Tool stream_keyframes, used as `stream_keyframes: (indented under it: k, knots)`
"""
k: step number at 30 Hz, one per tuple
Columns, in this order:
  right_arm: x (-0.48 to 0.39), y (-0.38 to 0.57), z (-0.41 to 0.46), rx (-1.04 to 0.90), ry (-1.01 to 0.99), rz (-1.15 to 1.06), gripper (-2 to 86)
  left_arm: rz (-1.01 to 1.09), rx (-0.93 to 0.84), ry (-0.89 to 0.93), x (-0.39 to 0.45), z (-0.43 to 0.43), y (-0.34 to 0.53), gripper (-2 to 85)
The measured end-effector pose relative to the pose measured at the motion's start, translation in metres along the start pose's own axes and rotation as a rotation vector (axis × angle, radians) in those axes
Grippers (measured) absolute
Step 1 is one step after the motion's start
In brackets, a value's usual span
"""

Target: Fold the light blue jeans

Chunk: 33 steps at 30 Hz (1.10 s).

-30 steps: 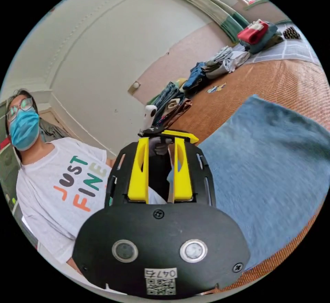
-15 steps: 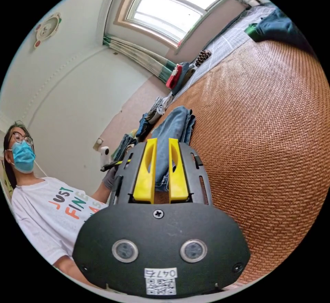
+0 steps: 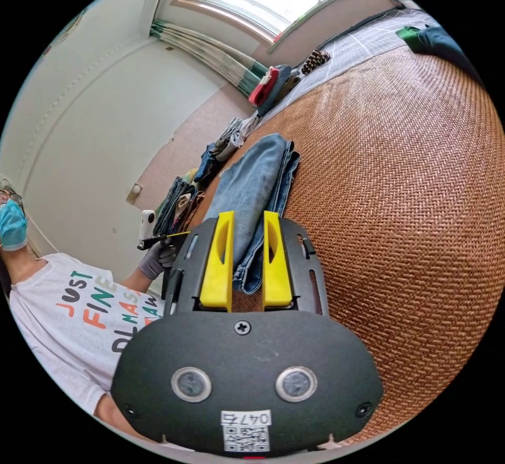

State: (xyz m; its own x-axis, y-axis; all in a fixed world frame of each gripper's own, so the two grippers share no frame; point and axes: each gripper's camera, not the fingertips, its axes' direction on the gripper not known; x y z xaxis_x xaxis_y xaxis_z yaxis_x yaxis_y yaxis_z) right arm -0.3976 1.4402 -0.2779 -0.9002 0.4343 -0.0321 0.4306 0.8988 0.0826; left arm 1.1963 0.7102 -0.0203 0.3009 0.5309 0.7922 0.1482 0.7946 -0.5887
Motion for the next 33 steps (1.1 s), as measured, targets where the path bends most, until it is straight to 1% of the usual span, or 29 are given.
stream_keyframes:
  k: [6, 9, 13, 19, 22, 28, 33]
  knots:
    - [0.005, 0.006, 0.005, -0.02, -0.052, 0.029, 2.4, 0.012, 0.003, 0.098, -0.008, -0.003, -0.02, -0.9]
    - [0.003, 0.009, 0.001, -0.007, -0.039, 0.038, 1.5, 0.028, 0.009, 0.1, -0.004, -0.006, -0.035, -1.0]
    - [-0.004, 0.014, -0.013, 0.041, 0.019, 0.042, 0.2, 0.05, 0.01, 0.105, 0.0, -0.012, -0.059, -1.0]
    - [-0.006, 0.021, -0.046, 0.157, 0.095, 0.08, -0.3, 0.113, 0.007, 0.085, 0.021, -0.018, -0.129, -0.9]
    - [-0.003, 0.026, -0.064, 0.214, 0.095, 0.114, -0.2, 0.148, -0.001, 0.05, 0.04, -0.024, -0.164, -0.9]
    - [-0.004, 0.023, -0.082, 0.24, 0.051, 0.112, 0.4, 0.175, 0.121, 0.01, 0.07, -0.087, -0.183, 0.7]
    - [-0.006, 0.014, -0.091, 0.241, 0.043, 0.113, 0.5, 0.295, 0.158, -0.031, 0.119, -0.138, -0.184, 2.2]
